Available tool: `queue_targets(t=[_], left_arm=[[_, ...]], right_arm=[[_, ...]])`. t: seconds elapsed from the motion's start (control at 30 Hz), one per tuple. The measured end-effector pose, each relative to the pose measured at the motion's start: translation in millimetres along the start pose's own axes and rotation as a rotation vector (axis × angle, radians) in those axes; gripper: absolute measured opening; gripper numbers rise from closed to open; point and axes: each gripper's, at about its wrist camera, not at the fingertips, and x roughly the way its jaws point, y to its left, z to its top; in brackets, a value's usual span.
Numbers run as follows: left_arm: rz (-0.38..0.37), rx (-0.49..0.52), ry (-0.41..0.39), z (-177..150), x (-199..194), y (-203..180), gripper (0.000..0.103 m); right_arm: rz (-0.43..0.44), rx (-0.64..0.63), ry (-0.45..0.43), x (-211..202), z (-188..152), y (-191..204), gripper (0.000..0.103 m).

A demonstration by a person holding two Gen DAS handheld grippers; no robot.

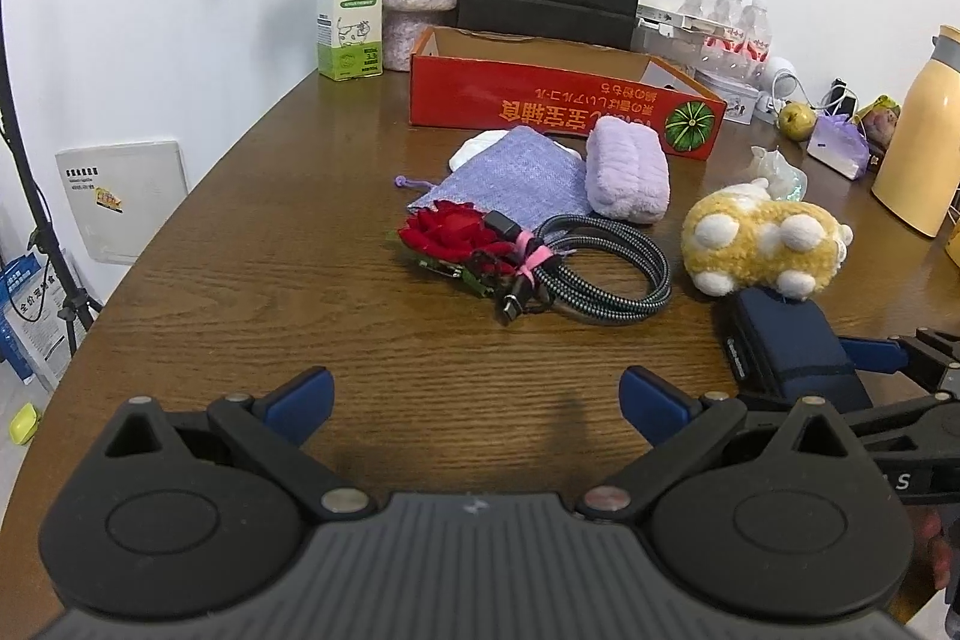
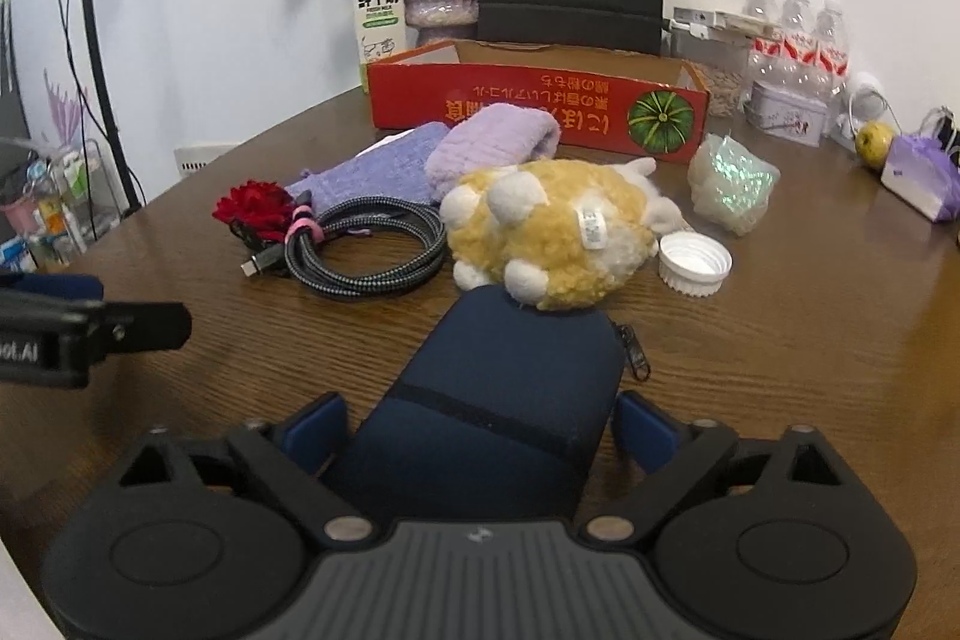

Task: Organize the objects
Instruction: 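Move the right gripper onto the navy blue pouch and close it, then grasp the black braided cable with the left gripper while the right gripper holds the pouch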

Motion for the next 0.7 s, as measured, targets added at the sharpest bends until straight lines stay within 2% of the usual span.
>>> queue_targets(t=[0.17,0.43,0.7], left_arm=[[-0.001,0.01,0.007,4,7,-6,0.103],[0.009,0.028,0.018,13,20,-24,0.103],[0.053,0.006,0.027,23,32,-38,0.103]], right_arm=[[0.043,-0.006,-0.007,-3,1,-12,0.084],[0.082,-0.027,-0.024,-11,-5,-32,0.079],[0.124,-0.031,-0.043,-12,-7,-46,0.076]])
